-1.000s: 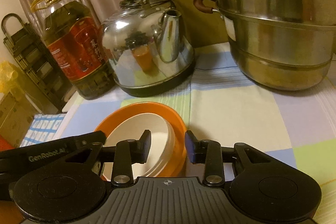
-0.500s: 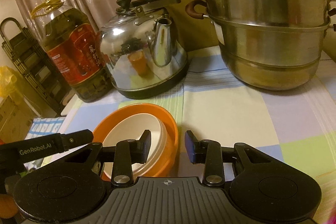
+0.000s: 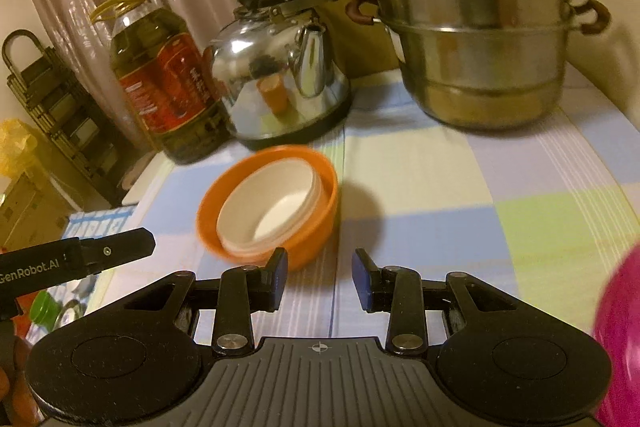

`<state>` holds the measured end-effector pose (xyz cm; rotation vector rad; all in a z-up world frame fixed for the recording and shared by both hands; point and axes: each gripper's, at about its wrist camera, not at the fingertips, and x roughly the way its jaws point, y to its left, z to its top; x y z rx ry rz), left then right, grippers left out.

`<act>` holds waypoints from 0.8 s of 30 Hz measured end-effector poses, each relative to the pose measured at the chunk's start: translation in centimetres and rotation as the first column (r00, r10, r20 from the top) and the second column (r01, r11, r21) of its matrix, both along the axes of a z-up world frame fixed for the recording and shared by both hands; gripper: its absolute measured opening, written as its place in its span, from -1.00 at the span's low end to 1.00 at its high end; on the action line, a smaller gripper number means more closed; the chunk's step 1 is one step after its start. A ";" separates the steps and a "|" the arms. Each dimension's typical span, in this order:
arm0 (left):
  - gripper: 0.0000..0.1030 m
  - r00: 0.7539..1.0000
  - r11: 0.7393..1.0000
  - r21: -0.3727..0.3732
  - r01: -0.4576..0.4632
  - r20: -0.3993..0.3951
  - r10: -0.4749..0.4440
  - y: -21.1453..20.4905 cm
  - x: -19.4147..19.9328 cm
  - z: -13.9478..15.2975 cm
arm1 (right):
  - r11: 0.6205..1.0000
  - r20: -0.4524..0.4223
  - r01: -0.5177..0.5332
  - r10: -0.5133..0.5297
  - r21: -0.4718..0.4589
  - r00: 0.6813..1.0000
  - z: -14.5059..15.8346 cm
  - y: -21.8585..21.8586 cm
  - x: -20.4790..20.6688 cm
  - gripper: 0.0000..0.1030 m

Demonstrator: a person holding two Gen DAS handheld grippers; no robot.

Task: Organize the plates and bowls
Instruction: 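Withdraw both grippers and move them to the small steel bowl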

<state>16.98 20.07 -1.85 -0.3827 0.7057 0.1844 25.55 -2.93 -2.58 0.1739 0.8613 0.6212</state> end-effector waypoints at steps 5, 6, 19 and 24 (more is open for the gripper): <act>-0.34 1.000 1.000 -0.007 0.009 -0.019 -0.009 -2.3 -4.6 0.5 | 1.000 -0.012 0.004 -0.004 -0.007 1.000 0.9 -2.1 -4.4 -0.26; -0.34 1.000 1.000 -0.008 0.013 -0.023 -0.013 -2.8 -5.4 0.6 | 1.000 -0.013 0.005 -0.005 -0.014 1.000 1.0 -2.5 -5.3 -0.25; -0.33 0.997 0.999 -0.024 0.025 -0.072 -0.027 -8.0 -14.5 1.3 | 0.998 -0.103 0.029 -0.034 -0.056 0.994 1.7 -8.1 -14.4 -0.12; -0.33 0.994 0.999 -0.001 0.037 -0.100 -0.036 -9.1 -16.8 1.1 | 0.999 -0.117 0.027 -0.032 -0.046 0.993 2.1 -9.3 -16.8 -0.12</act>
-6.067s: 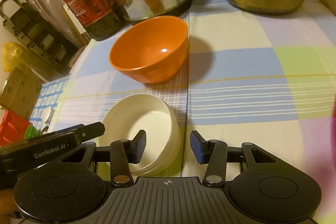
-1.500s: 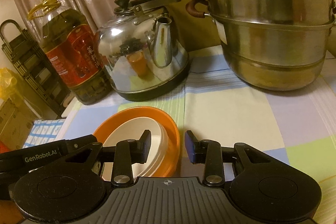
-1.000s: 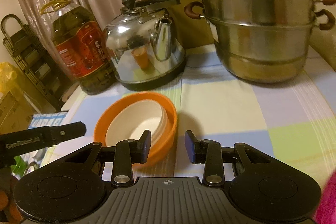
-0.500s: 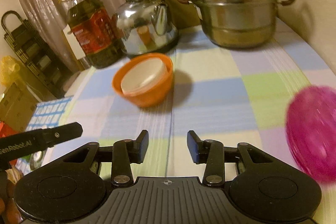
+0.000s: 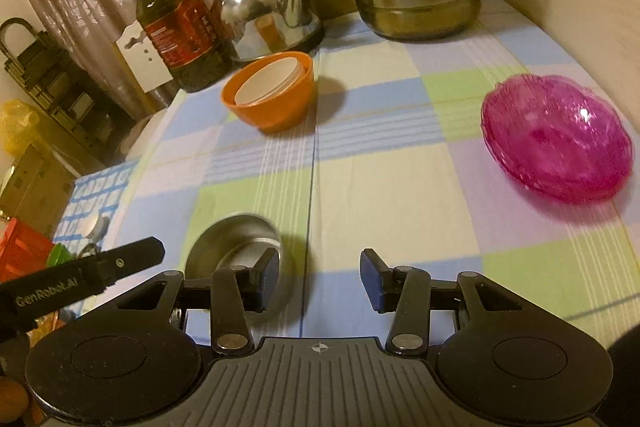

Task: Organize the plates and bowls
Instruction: 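Withdraw both grippers and move them to the small steel bowl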

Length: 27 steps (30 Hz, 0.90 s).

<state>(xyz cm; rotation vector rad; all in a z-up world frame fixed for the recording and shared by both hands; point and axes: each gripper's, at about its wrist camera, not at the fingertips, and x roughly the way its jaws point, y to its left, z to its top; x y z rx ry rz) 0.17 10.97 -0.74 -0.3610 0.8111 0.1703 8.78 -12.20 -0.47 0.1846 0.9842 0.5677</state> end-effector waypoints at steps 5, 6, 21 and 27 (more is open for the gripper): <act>-0.33 0.999 1.000 0.018 -0.006 -0.043 0.007 -0.4 -1.3 -0.7 | 1.000 -0.022 -0.012 0.012 0.000 1.000 -0.3 -0.3 -1.7 -0.11; -0.33 0.999 1.000 0.013 -0.009 -0.047 0.010 -0.4 -1.6 -0.9 | 1.000 -0.027 -0.017 0.017 -0.001 0.999 -0.4 -0.2 -1.9 -0.11; -0.33 0.996 0.999 0.002 -0.033 -0.081 0.033 0.0 -2.5 -1.8 | 0.999 -0.048 -0.034 0.035 0.003 0.998 -0.9 0.1 -3.0 -0.11; -0.33 0.996 0.999 -0.009 -0.035 -0.088 0.034 0.1 -2.3 -2.2 | 1.000 -0.060 -0.029 0.029 0.003 0.998 -1.2 0.2 -2.8 -0.11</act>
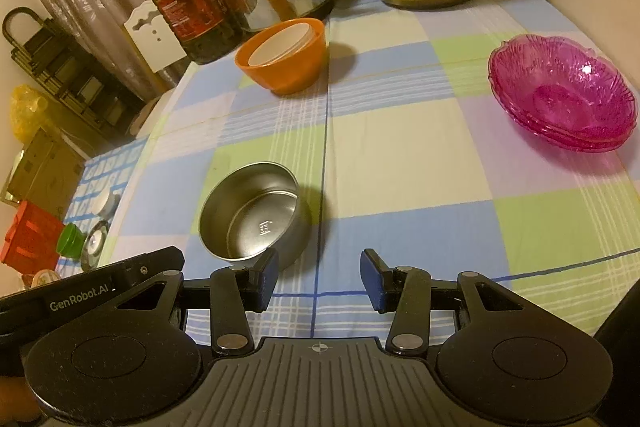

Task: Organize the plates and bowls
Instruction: 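Withdraw both grippers and move them to the small steel bowl, then close both grippers on the rim of the steel bowl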

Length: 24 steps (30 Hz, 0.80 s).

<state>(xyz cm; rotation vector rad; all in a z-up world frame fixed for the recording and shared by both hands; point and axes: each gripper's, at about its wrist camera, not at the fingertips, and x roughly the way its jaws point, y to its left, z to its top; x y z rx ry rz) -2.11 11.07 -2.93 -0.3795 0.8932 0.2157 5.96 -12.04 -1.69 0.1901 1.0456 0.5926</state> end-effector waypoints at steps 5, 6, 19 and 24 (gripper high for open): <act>-0.33 1.000 1.000 -0.008 -0.007 -0.010 0.007 0.4 0.3 -0.5 | 1.000 -0.014 0.003 -0.003 -0.006 1.000 -0.5 0.3 0.5 -0.11; -0.33 1.000 1.000 -0.010 -0.009 -0.012 0.009 0.5 0.4 -0.6 | 1.000 -0.016 0.005 -0.005 -0.006 1.000 -0.6 0.3 0.5 -0.11; -0.33 0.997 0.998 -0.023 -0.062 -0.042 0.061 3.0 3.0 -2.6 | 1.000 -0.030 -0.016 0.017 0.021 0.999 -2.2 2.8 3.3 -0.12; -0.33 0.996 0.997 -0.026 -0.074 -0.045 0.073 3.7 4.3 -3.5 | 0.999 -0.046 -0.038 0.039 0.019 0.998 -3.5 4.3 4.6 -0.12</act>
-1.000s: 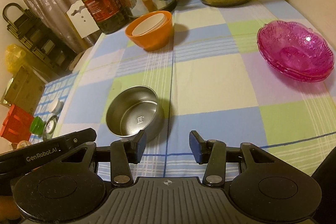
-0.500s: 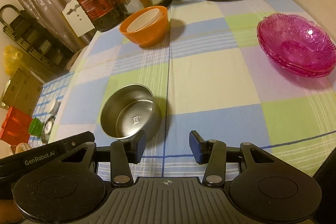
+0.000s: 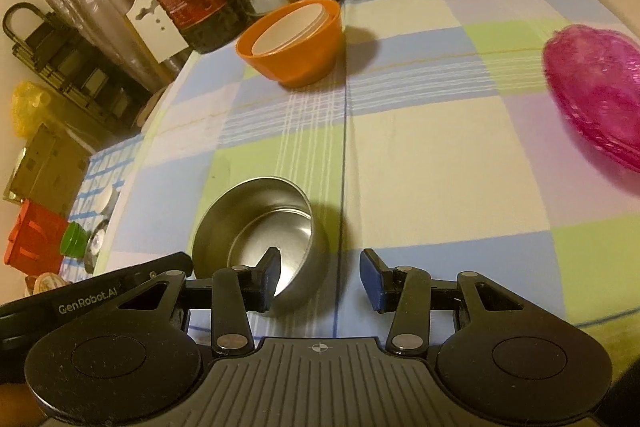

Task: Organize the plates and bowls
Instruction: 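Close both grippers on the rim of the steel bowl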

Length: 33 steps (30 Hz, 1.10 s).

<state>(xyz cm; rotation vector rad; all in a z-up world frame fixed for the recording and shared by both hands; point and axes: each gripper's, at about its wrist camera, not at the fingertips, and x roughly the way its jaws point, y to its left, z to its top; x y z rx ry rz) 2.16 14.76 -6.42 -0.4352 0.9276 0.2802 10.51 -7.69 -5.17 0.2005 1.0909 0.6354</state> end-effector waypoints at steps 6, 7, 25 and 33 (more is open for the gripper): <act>-0.34 1.000 1.000 -0.007 -0.007 -0.011 0.007 0.7 1.4 -1.6 | 1.000 -0.026 -0.011 0.011 -0.010 1.000 -1.7 1.2 1.2 -0.16; -0.34 1.000 1.000 -0.008 -0.009 -0.015 0.009 0.8 1.6 -1.9 | 1.000 -0.028 -0.013 0.013 -0.009 1.000 -1.9 1.3 1.4 -0.21; -0.82 1.000 1.000 -0.024 -0.020 -0.007 0.020 1.2 2.6 -4.4 | 0.999 -0.029 -0.035 0.035 0.008 0.999 -3.8 2.7 2.2 -0.67; -0.83 1.000 1.000 -0.014 -0.015 -0.008 0.015 0.9 2.6 -4.4 | 0.999 -0.027 -0.038 0.038 0.012 0.999 -3.9 2.8 2.2 -0.75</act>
